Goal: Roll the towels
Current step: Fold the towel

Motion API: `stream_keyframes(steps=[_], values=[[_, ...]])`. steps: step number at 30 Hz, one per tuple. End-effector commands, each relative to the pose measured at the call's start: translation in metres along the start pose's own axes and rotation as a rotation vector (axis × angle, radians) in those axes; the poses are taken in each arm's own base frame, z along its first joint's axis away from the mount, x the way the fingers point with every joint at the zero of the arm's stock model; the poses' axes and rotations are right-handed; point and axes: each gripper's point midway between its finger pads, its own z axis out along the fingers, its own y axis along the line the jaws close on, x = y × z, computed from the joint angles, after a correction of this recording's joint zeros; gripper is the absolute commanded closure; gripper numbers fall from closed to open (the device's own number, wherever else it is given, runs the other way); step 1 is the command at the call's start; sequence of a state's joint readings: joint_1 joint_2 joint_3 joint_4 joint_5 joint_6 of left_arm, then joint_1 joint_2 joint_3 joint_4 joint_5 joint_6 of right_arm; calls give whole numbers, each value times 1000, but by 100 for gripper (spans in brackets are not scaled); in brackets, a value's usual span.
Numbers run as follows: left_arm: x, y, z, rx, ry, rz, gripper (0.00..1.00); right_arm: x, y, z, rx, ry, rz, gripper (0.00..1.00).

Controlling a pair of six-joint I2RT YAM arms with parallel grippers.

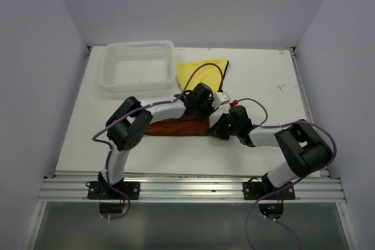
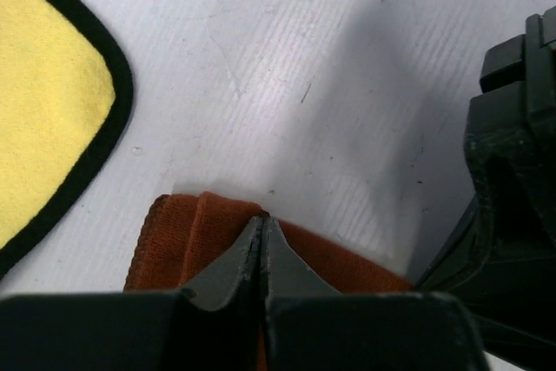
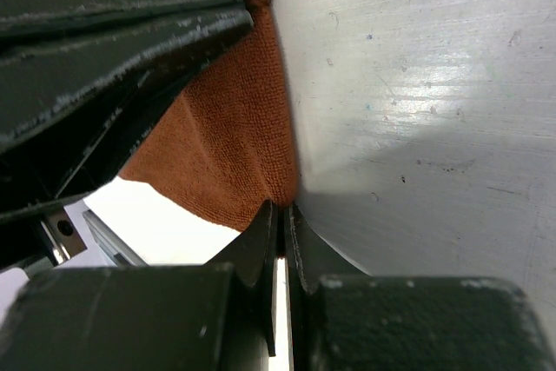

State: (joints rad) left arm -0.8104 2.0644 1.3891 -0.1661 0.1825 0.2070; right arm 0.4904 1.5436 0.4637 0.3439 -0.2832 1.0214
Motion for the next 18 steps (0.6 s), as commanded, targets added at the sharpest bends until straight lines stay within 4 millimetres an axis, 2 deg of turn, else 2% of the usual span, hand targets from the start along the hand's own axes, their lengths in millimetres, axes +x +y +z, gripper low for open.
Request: stream_keyframes(steps=[1,14,18], values=[[-10,20,-1,-95,-36,51,98,11,-21,-3,59,29,8,100],[-27,30,0,-132,-56,52,100,14,-24,-4,58,31,7,100],[-36,39,-3,-177,-70,51,100,14,-24,-4,58,31,10,100]])
